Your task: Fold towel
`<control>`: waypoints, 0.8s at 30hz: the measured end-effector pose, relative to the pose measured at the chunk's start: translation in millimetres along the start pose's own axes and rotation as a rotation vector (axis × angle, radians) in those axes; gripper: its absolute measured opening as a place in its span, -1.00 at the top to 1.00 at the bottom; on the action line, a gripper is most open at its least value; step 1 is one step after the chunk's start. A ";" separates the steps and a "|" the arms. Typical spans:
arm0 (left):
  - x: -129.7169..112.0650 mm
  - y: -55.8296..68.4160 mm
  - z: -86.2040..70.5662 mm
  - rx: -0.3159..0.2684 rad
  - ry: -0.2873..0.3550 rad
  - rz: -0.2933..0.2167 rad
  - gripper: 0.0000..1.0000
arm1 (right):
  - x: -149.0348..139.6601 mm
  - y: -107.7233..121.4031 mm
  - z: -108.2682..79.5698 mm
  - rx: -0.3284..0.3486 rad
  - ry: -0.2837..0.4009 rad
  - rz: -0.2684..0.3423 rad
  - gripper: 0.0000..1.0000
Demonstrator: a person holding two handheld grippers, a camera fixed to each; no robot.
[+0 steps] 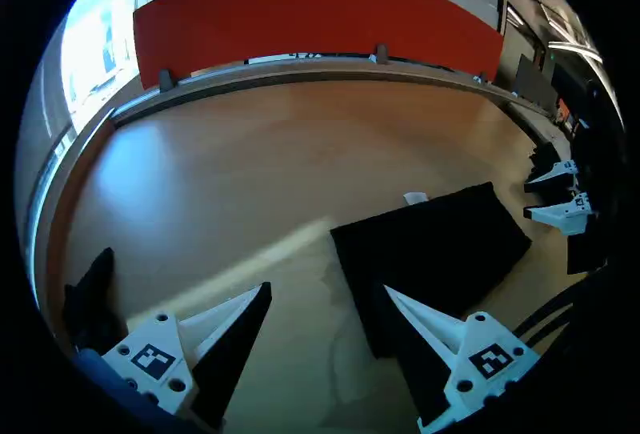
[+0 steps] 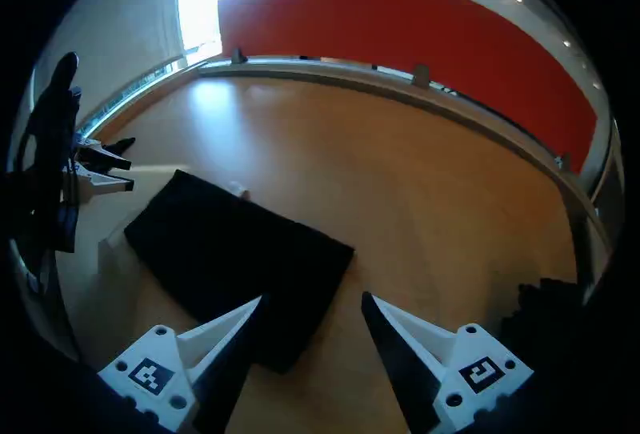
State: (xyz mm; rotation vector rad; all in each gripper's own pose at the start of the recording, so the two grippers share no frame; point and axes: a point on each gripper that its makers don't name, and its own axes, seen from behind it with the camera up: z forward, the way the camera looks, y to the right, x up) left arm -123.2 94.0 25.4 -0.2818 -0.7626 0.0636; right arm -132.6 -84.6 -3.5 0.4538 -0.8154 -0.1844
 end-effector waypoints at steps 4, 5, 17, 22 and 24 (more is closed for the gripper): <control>-11.3 -3.3 -9.2 0.015 -0.003 -0.009 -0.87 | -8.5 -3.3 -4.4 0.003 -0.004 0.003 -0.74; -14.5 -4.1 -11.5 0.018 -0.004 -0.011 -0.87 | -10.7 -4.2 -5.6 0.004 -0.005 0.005 -0.74; -37.6 -6.9 -32.5 0.043 -0.007 -0.047 -0.86 | -27.4 -12.9 -16.0 0.012 -0.006 -0.005 -0.74; -43.1 -7.8 -37.5 0.051 -0.009 -0.057 -0.87 | -32.2 -16.9 -16.9 0.032 -0.014 -0.029 -0.74; -45.2 -8.6 -39.9 0.055 -0.009 -0.062 -0.87 | -34.9 -18.8 -17.1 0.044 -0.021 -0.044 -0.74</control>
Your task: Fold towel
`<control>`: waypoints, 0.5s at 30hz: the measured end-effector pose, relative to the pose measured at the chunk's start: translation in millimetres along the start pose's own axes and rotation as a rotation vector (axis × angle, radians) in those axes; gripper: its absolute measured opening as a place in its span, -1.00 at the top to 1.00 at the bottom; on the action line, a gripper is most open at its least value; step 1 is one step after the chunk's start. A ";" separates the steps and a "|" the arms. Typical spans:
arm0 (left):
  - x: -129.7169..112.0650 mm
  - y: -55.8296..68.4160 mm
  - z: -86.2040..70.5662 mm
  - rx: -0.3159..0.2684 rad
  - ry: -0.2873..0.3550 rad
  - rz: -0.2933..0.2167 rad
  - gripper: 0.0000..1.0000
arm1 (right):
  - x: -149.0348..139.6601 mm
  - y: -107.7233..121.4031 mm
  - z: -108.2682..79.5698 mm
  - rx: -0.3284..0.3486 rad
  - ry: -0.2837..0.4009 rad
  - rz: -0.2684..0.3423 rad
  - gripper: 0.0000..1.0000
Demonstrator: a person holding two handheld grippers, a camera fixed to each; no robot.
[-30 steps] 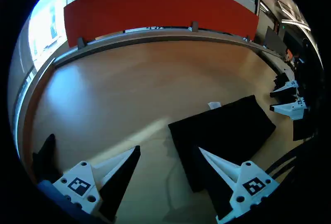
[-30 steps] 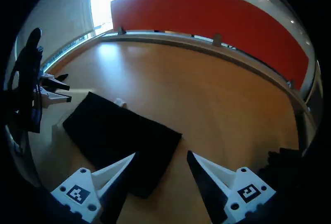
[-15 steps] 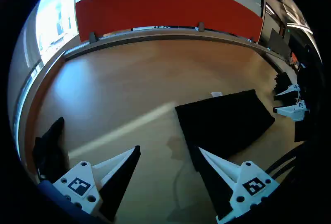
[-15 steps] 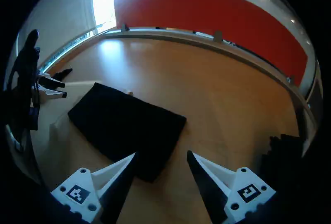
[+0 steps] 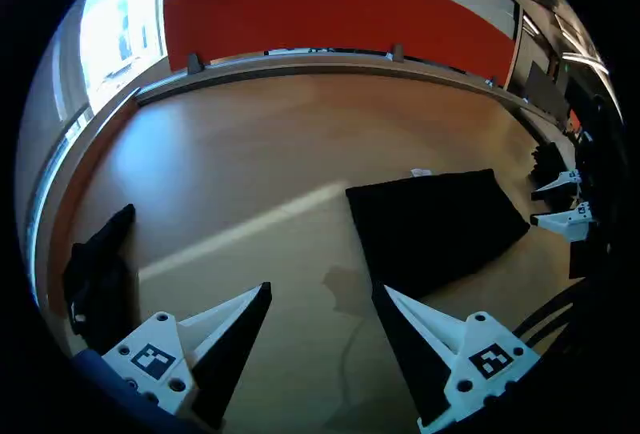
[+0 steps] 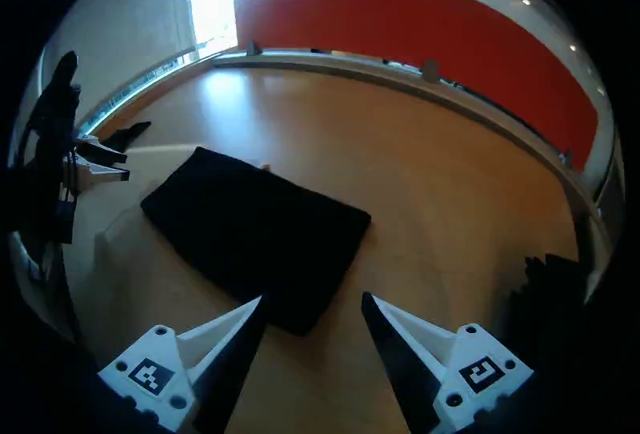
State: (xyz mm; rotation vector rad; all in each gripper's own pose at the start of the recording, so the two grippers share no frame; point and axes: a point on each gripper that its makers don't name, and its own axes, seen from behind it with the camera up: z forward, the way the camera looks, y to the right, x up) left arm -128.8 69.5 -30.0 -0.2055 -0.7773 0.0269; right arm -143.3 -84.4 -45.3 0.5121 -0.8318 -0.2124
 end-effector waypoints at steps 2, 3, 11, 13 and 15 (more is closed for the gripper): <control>-2.1 -0.7 -2.1 0.004 -0.001 -0.006 -0.87 | -2.6 -1.7 0.1 0.012 -0.008 -0.017 -0.73; -3.4 -1.1 -3.4 0.006 -0.001 -0.009 -0.87 | -4.0 -2.6 0.2 0.018 -0.013 -0.027 -0.74; -13.7 -7.0 -13.8 0.025 -0.006 -0.038 -0.87 | -14.4 -6.3 1.6 0.064 -0.055 -0.121 -0.74; -15.7 -9.0 -16.7 0.029 -0.006 -0.043 -0.87 | -17.1 -6.4 1.7 0.073 -0.066 -0.147 -0.74; -17.5 -11.0 -20.0 0.034 -0.007 -0.048 -0.87 | -19.5 -6.6 2.0 0.081 -0.076 -0.171 -0.72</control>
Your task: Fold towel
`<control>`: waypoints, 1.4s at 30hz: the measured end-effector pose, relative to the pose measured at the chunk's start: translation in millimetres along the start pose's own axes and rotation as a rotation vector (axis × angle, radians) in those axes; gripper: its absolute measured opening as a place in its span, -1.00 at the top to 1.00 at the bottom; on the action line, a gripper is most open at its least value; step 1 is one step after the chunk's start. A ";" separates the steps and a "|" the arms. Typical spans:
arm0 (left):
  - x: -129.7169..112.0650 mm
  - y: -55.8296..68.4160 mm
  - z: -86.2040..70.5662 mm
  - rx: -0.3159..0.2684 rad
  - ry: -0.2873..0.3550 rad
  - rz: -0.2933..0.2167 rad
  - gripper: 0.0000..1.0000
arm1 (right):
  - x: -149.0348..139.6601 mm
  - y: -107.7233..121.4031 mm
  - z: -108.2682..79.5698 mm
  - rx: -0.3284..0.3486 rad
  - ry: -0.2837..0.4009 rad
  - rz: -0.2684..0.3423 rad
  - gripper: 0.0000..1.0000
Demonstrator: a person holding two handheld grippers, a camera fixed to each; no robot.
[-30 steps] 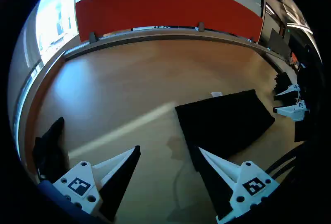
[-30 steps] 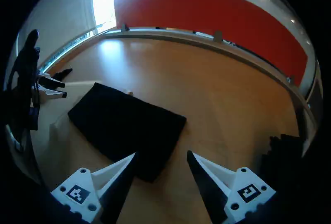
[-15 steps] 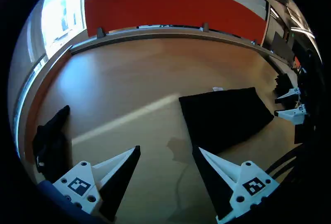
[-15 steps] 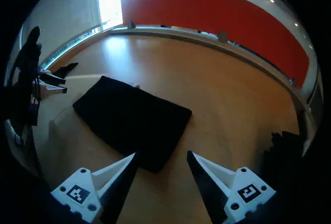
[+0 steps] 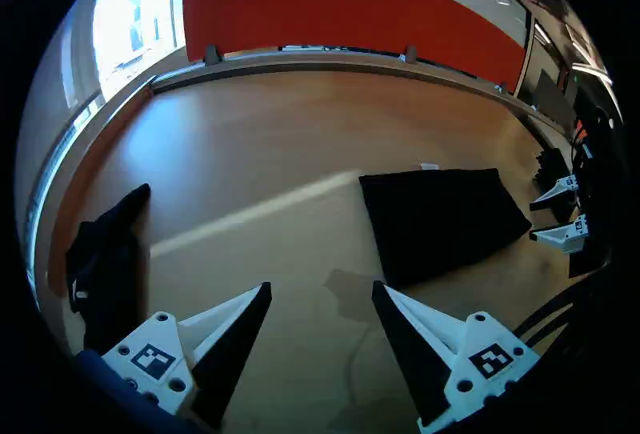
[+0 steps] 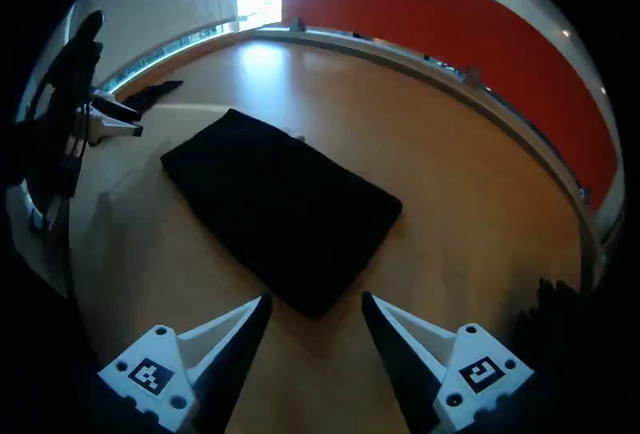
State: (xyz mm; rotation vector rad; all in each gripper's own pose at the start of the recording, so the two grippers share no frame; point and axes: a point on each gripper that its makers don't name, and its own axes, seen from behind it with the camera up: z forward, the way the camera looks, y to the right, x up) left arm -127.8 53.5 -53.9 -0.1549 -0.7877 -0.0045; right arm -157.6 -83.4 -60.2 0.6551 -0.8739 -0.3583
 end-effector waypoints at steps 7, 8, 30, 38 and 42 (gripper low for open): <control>-4.0 -6.9 -11.9 0.011 0.002 -0.019 -0.87 | -4.0 -2.7 2.6 0.029 -0.023 -0.034 -0.50; -4.5 -7.4 -13.1 0.012 0.002 -0.022 -0.87 | -4.0 -2.6 3.0 0.031 -0.024 -0.035 -0.45; -12.5 -6.9 -20.0 0.009 -0.005 -0.016 -0.87 | -11.1 0.2 4.4 0.033 -0.037 -0.033 0.83; -11.4 -7.5 -21.1 0.008 -0.004 -0.015 -0.87 | -1.9 -1.3 0.8 0.019 -0.015 -0.033 0.90; -11.3 -7.3 -22.2 0.005 -0.004 -0.013 -0.87 | 12.4 -1.5 -5.1 0.007 0.013 -0.042 0.90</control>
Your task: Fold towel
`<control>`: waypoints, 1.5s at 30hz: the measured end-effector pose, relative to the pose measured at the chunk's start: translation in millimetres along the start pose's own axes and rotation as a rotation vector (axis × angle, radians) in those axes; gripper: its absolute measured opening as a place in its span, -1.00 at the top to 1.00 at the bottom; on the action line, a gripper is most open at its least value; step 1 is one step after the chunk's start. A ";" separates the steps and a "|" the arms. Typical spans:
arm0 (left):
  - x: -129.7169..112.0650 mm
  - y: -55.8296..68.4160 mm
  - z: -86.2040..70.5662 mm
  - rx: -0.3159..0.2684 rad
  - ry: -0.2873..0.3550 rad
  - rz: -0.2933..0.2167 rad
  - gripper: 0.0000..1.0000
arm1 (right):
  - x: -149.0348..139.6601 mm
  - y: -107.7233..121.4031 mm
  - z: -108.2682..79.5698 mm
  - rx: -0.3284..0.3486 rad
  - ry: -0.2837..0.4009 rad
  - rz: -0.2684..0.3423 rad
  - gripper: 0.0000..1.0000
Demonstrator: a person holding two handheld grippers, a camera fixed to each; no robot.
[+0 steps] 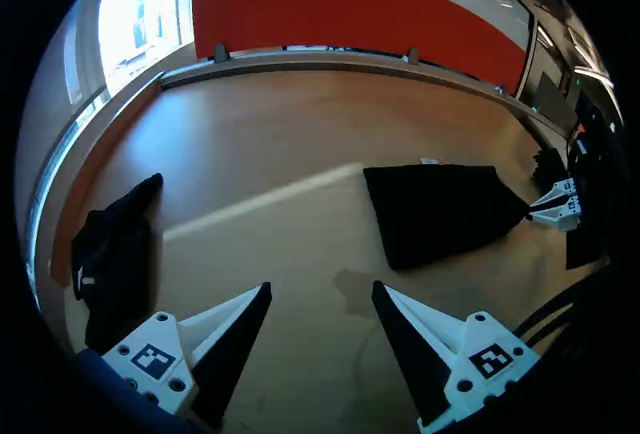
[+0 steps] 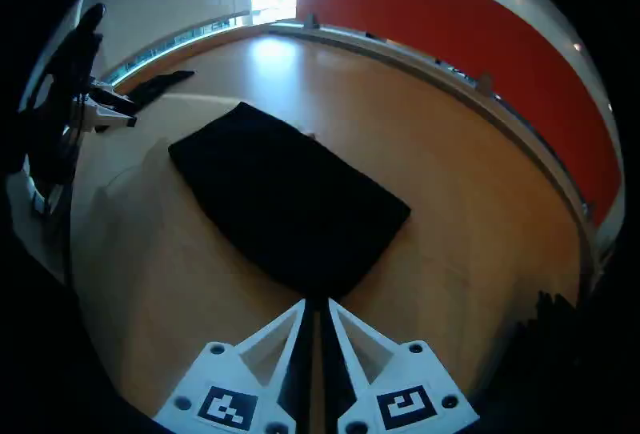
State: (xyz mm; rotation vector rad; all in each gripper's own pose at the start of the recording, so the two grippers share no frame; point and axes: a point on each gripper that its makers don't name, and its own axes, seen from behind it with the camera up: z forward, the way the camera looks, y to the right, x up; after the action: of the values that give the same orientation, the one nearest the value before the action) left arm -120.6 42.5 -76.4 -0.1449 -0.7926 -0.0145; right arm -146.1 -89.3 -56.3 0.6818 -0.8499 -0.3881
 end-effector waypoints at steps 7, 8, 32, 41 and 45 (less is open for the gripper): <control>1.5 0.9 -3.9 -0.008 0.005 -0.004 -0.87 | 42.3 -0.8 -12.5 -0.018 0.063 -0.038 0.90; 1.6 1.1 -4.6 -0.010 0.006 -0.005 -0.87 | 49.0 -1.0 -14.1 -0.021 0.071 -0.044 0.90; 5.6 8.3 -27.7 -0.059 0.023 -0.037 -0.87 | 179.8 -63.0 3.4 0.062 0.184 -0.238 0.90; 3.0 1.8 -40.6 -0.047 0.031 -0.001 -0.87 | 199.0 -106.7 32.0 0.140 0.171 -0.304 0.90; 1.2 0.2 -45.8 -0.043 0.036 -0.004 -0.87 | 198.8 -130.2 53.1 0.182 0.155 -0.313 0.90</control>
State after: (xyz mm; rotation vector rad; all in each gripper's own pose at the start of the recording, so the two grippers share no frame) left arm -87.3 36.6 -107.3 -0.1833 -0.7568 -0.0382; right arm -73.1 -317.1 -10.5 1.0067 -0.6357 -0.5347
